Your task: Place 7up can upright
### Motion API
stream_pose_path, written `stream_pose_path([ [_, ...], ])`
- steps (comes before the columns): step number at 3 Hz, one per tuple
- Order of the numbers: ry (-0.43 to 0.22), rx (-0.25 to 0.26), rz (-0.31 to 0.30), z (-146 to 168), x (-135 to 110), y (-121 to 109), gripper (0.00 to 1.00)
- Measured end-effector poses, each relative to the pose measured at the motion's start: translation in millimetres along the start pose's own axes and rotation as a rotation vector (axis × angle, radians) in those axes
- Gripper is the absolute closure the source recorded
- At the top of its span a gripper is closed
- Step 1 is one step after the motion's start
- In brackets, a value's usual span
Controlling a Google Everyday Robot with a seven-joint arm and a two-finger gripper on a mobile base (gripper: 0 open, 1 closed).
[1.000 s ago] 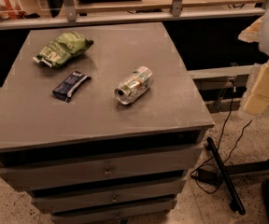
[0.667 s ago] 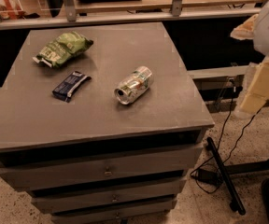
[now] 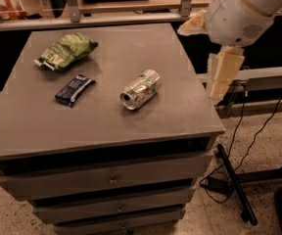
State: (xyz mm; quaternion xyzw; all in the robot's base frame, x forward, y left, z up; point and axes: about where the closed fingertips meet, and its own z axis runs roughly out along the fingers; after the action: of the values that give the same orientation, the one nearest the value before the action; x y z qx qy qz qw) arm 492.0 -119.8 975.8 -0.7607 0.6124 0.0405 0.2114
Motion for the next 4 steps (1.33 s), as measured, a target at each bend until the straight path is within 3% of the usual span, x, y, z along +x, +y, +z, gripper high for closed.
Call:
stream_pose_path([
  [2, -0.156, -0.159, -0.291, 82, -42, -35, 0.0],
  [3, -0.15, -0.193, -0.389, 115, -42, -38, 0.0],
  [4, -0.145, -0.223, -0.495, 135, -58, -40, 0.0],
])
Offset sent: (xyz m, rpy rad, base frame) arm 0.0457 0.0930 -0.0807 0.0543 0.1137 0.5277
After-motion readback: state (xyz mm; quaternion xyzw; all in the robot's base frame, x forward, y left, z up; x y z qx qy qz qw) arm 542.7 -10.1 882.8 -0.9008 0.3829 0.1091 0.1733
